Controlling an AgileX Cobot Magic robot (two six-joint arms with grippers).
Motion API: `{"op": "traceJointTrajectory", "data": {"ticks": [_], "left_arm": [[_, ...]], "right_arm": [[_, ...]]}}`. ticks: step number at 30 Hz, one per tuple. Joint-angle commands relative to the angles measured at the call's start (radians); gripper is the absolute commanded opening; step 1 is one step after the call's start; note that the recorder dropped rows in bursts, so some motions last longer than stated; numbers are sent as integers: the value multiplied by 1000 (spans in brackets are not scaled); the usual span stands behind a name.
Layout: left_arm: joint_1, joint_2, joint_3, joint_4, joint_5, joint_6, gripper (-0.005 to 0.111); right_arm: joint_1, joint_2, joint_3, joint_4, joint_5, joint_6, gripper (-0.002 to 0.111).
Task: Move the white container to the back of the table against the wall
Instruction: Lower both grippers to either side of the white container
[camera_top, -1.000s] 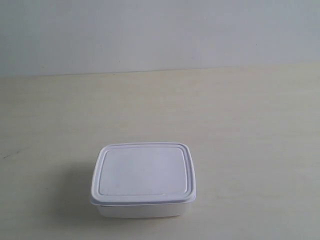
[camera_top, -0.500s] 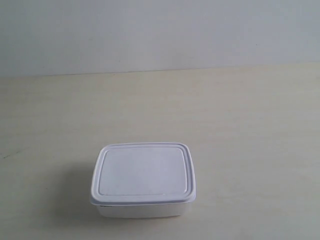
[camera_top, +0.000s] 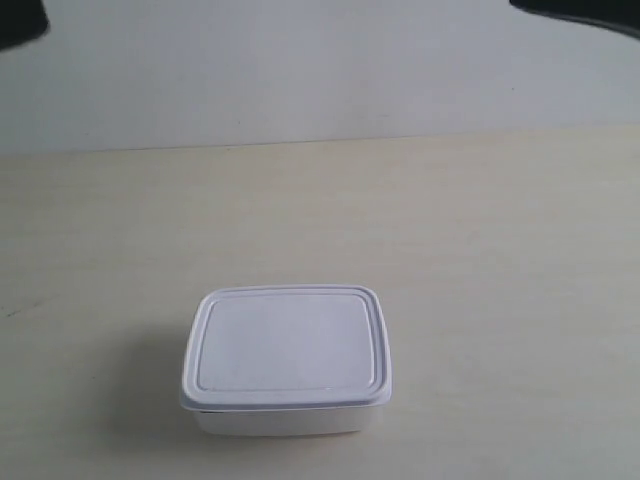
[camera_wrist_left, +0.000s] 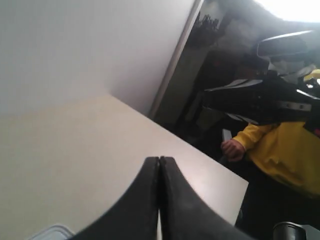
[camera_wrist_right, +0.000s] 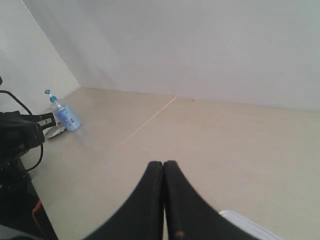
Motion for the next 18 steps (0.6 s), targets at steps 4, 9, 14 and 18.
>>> {"op": "traceJointTrajectory", "data": {"ticks": [4, 9, 14, 18], "left_arm": [[-13, 175, 66, -1, 44, -6, 0], [-35, 266, 119, -1, 51, -6, 0], [-51, 333, 168, -1, 51, -6, 0], [-51, 401, 232, -1, 51, -6, 0]], "right_arm": [[-9, 123, 20, -1, -11, 3, 0], [13, 196, 71, -1, -11, 3, 0], [116, 278, 142, -1, -28, -39, 0], [257, 325, 184, -1, 23, -31, 0]]}}
